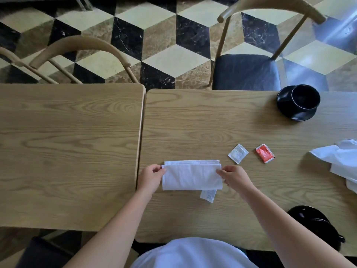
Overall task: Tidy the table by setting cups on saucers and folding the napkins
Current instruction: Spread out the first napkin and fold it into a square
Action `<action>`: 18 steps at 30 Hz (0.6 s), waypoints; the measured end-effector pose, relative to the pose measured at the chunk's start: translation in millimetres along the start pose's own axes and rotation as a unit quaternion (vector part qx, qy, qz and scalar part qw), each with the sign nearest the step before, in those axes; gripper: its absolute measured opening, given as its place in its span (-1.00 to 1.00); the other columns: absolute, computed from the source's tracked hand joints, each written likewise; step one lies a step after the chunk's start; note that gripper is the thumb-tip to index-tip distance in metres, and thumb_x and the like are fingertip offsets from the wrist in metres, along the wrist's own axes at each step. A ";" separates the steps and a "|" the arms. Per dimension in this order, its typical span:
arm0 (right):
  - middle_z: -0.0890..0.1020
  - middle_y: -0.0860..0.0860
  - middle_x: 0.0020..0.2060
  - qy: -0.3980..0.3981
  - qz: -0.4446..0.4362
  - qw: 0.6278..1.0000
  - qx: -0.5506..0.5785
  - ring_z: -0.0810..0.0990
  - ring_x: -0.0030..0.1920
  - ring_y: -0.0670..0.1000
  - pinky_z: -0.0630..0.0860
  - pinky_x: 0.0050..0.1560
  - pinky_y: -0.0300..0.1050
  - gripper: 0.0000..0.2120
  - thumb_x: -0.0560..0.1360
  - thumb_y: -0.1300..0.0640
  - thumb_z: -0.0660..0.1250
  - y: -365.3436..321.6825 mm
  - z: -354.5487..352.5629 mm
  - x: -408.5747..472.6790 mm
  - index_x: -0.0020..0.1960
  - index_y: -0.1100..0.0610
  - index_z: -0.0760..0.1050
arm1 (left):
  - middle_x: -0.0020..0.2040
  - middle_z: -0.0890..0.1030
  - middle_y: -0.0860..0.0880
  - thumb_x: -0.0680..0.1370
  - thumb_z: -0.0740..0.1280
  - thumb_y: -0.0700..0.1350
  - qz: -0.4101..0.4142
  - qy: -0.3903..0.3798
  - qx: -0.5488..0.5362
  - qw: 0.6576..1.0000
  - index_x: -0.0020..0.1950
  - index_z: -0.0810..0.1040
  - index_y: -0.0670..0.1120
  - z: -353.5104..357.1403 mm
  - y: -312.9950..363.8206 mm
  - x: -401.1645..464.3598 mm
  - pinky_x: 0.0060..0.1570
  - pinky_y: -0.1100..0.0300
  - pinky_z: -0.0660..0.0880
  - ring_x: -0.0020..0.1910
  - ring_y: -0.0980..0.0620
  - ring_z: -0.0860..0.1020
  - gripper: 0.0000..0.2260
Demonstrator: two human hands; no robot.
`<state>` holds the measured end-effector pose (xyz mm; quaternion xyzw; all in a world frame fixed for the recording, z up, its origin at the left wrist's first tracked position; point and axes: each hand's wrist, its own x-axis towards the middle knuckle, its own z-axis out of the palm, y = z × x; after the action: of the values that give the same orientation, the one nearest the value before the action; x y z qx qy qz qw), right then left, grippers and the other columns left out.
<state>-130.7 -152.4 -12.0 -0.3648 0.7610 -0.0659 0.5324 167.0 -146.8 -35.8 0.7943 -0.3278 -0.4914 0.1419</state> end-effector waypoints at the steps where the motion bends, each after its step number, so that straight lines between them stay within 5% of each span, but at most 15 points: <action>1: 0.50 -0.03 -0.46 0.000 0.003 1.000 -0.004 0.46 -0.38 0.02 0.33 -0.33 -0.14 -0.73 0.52 0.09 0.41 -1.0 0.2 2.9 -0.19 0.31 0.59 | -0.30 0.62 0.03 0.48 0.46 -0.02 0.000 0.001 0.007 1.000 -0.22 0.61 -0.04 1.0 1.2 2.3 -0.10 -0.03 0.55 -0.24 -0.05 0.58 -0.86; 12: 0.59 0.01 -0.34 0.017 0.024 1.000 -0.002 0.51 -0.37 -0.02 0.39 -0.37 -0.17 -0.84 0.52 0.07 0.40 -10.3 3.4 17.6 -0.17 0.14 0.58 | -0.33 0.57 -0.01 0.46 0.48 -0.02 -0.007 0.035 0.019 0.999 -0.28 0.46 -0.05 9.0 12.3 18.7 -0.23 -0.02 0.49 -0.32 -0.08 0.52 -0.76; 16: 0.63 -0.09 -0.27 0.165 0.006 0.985 0.057 0.57 -0.27 -0.11 0.40 -0.35 -0.19 -0.91 0.48 0.04 0.35 -11.8 12.0 -4.9 -0.14 0.05 0.51 | -0.44 0.42 0.05 0.50 0.40 0.08 -0.007 0.102 0.070 0.992 -0.31 0.31 -0.03 14.3 20.3 -0.1 -0.36 0.08 0.26 -0.41 -0.06 0.38 -0.65; 18: 0.62 -0.11 -0.32 0.165 -0.043 0.982 0.082 0.55 -0.32 -0.20 0.40 -0.37 -0.32 -0.94 0.46 0.10 0.33 -12.5 23.0 -22.3 -0.19 0.00 0.50 | -0.47 0.41 0.07 0.55 0.35 0.04 0.036 0.104 0.062 0.992 -0.33 0.30 -0.04 19.6 20.0 -14.1 -0.38 0.08 0.27 -0.43 0.01 0.37 -0.65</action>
<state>-101.2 -140.9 1.3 -0.3367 0.8140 -0.2106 0.4238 137.9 -150.5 -24.5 0.8360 -0.3696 -0.3795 0.1431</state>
